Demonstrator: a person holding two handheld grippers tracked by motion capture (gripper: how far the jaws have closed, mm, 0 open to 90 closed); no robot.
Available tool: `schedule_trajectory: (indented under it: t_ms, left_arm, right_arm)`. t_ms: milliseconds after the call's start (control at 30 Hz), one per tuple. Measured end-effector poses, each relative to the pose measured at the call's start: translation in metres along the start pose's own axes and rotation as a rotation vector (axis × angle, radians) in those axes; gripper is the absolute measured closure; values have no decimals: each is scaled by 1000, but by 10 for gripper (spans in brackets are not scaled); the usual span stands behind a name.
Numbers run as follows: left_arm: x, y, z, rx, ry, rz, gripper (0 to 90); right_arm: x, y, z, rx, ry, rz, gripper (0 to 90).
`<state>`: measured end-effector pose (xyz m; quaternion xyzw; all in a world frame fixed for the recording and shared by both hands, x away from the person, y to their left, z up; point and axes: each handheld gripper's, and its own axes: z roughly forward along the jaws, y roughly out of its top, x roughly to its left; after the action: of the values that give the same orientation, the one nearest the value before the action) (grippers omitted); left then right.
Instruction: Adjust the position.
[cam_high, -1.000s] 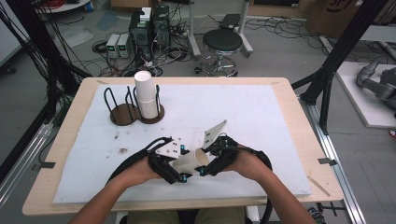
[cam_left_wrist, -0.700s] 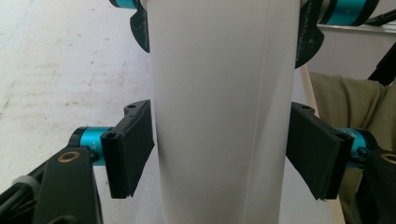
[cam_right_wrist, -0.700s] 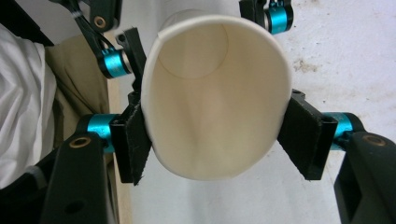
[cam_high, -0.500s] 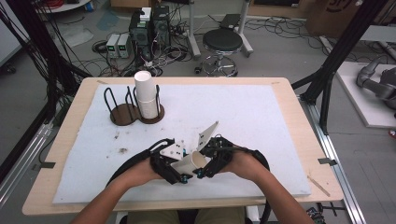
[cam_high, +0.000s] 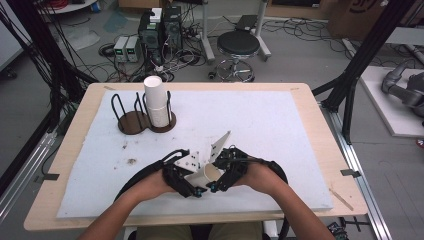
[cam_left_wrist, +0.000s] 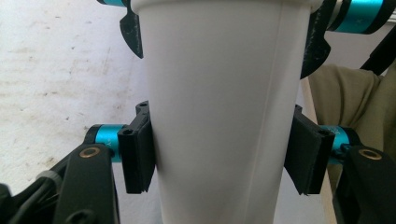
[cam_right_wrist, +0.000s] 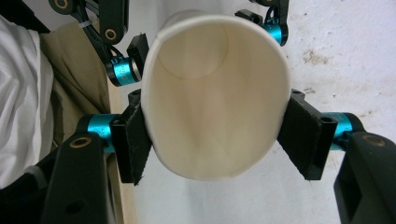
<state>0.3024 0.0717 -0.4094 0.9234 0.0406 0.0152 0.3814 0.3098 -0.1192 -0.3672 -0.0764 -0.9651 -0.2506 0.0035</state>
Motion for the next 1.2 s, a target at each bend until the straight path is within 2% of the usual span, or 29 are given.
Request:
schedule_trajectory:
  t_ms: [100,167,200,333,433,500,633,733,833,967,1200]
  left_arm:
    - [1,0,-1,-8,3,1,360]
    - [1,0,-3,-29,5,-7,357]
    - [1,0,-3,-48,3,-25,352]
    - [4,-5,-7,-82,16,-40,344]
    - [7,-12,-12,-158,37,-75,331]
    - [9,-18,-15,-223,52,-119,323]
    - [13,-30,-20,-328,73,-179,313]
    - [14,-39,-23,-401,92,-216,310]
    - [15,-45,-27,-445,125,-219,310]
    - [15,-50,-31,-507,166,-224,310]
    - [18,-57,-40,-583,214,-237,305]
  right_arm:
    - [-1,0,0,-10,-3,-3,324]
    - [-1,-1,-2,-25,-5,4,300]
    - [-1,-2,-3,-37,-4,11,282]
    - [-4,-8,-15,-166,-6,51,213]
    - [-6,-15,-29,-274,2,85,213]
    - [-7,-23,-38,-345,-10,117,213]
    - [-9,-38,-49,-428,-43,183,213]
    - [-10,-52,-51,-457,-75,216,213]
    - [-11,-65,-50,-472,-93,250,214]
    - [-12,-82,-45,-478,-144,289,214]
    - [-13,-105,-41,-560,-187,320,214]
